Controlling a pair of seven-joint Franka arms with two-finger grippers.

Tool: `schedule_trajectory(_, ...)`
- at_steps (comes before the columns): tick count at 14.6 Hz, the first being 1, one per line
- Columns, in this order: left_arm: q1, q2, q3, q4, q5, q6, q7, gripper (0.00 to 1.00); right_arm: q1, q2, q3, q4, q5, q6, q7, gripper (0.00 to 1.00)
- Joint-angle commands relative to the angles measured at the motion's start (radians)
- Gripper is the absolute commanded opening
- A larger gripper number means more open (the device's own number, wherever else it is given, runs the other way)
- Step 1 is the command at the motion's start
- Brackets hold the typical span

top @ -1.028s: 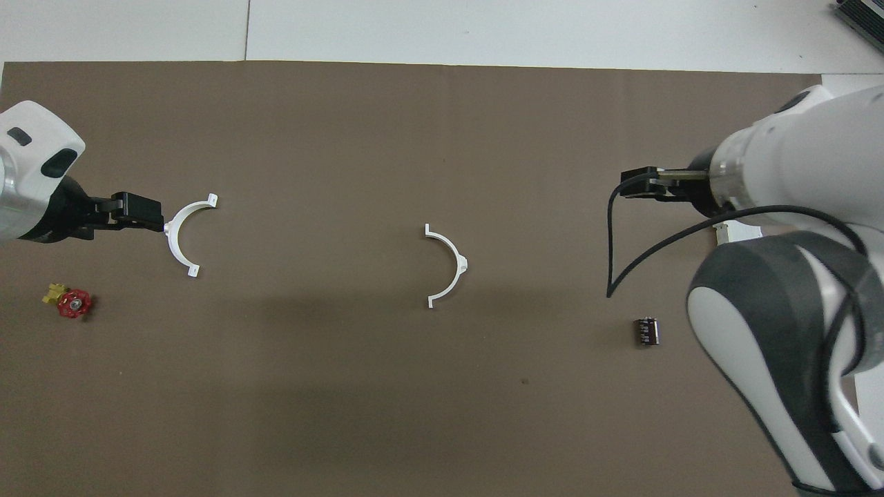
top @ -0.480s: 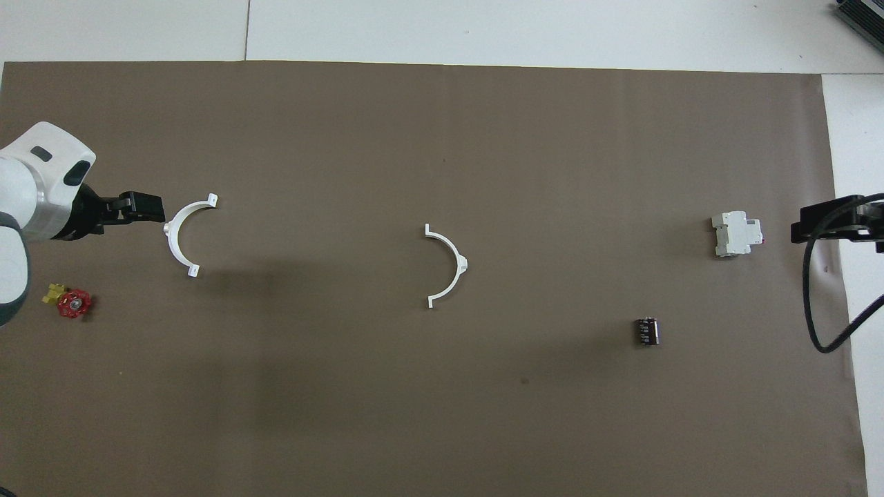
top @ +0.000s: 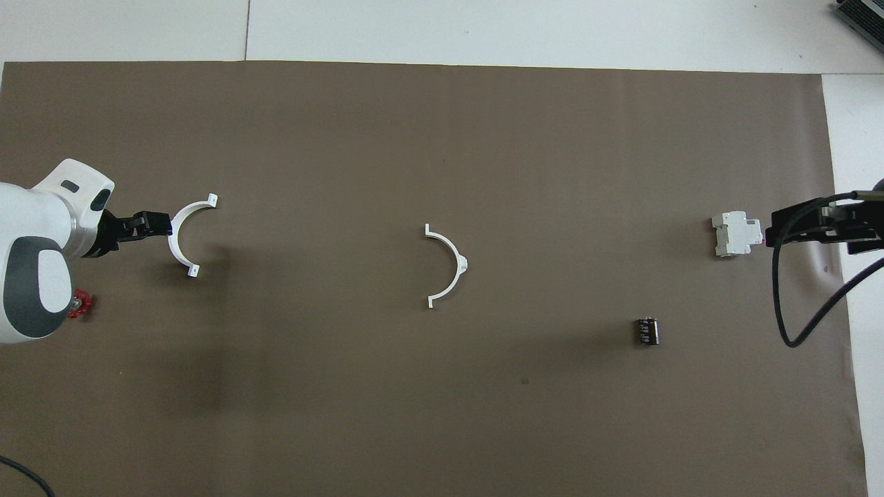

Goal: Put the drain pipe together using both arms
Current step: 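Grasp the other white half-ring with the left gripper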

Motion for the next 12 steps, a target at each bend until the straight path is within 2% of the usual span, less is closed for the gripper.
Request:
schedule_trajectory(1,-0.003,0.027,-0.008,-0.022,0.019,0.065,-0.279,1.0,0.009,-0.012,0.013,-0.01,0.001,0.005,-0.012,1.0)
schedule_trajectory(3,-0.016,0.027,-0.009,-0.028,0.044,0.063,-0.292,1.0,0.044,-0.014,0.013,-0.01,-0.005,0.008,0.056,1.0)
schedule_trajectory(8,-0.035,0.044,-0.009,-0.05,0.045,0.094,-0.276,1.0,0.036,-0.012,0.008,-0.005,-0.006,0.008,-0.041,1.0)
schedule_trajectory(12,-0.029,0.047,-0.009,-0.068,0.045,0.097,-0.208,1.0,0.033,-0.012,0.007,-0.007,-0.003,0.01,-0.031,1.0)
